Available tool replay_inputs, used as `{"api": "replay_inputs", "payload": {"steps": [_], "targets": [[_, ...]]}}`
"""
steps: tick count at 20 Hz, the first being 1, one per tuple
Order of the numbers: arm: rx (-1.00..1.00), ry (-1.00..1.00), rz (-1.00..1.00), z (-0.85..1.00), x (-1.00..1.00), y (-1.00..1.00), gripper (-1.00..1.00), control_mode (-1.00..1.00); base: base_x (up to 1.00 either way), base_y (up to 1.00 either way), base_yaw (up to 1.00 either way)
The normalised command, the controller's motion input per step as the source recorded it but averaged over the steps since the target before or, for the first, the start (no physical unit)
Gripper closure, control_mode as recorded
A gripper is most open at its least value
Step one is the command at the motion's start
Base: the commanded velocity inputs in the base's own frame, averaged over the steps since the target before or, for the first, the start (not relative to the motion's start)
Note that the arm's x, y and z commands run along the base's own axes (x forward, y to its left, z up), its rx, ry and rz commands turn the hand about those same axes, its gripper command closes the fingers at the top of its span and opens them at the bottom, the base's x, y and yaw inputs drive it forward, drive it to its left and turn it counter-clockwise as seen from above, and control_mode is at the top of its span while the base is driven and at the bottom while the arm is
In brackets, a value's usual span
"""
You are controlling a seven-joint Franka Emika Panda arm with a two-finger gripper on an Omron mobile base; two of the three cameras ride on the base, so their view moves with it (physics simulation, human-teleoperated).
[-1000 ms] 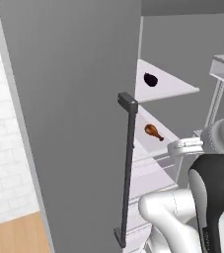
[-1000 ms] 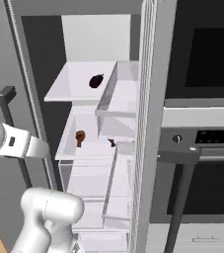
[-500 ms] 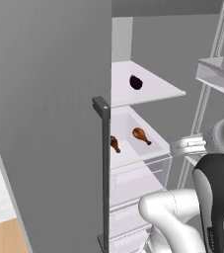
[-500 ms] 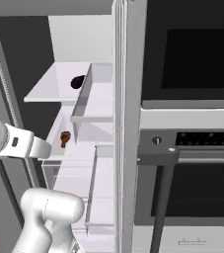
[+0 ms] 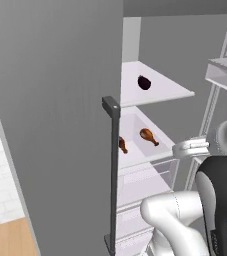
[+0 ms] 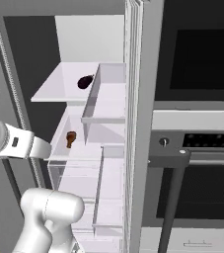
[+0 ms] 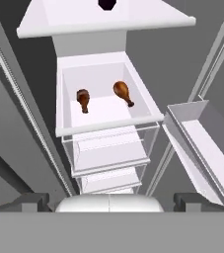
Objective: Place one eggplant and one chicken drumstick in each tupperware on the nearby counter, to pack two identical lunches.
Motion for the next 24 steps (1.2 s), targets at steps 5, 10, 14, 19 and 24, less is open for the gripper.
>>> {"api": "replay_inputs", "payload": {"steps": [5,10,14,19,24], "targets": [[0.0,0.01,0.08,0.03,0.11,0.1,-1.0,-1.0,0.05,0.15,0.08],[0.0,0.11,0.01,0.2,0.35,-0.05,-1.0,-1.0,0.0,0.0,0.0],[-0.02,0.05,0.0,-0.11,0.69,-0.05,-1.0,-1.0,0.0,0.0,0.0],[-0.06,-0.01,0.0,-0.51,0.72,-0.1,-1.0,-1.0,0.0,0.0,0.0],[-0.03,0.01,0.02,-0.49,0.86,-0.25,-1.0,-1.0,0.0,0.0,0.0]]}}
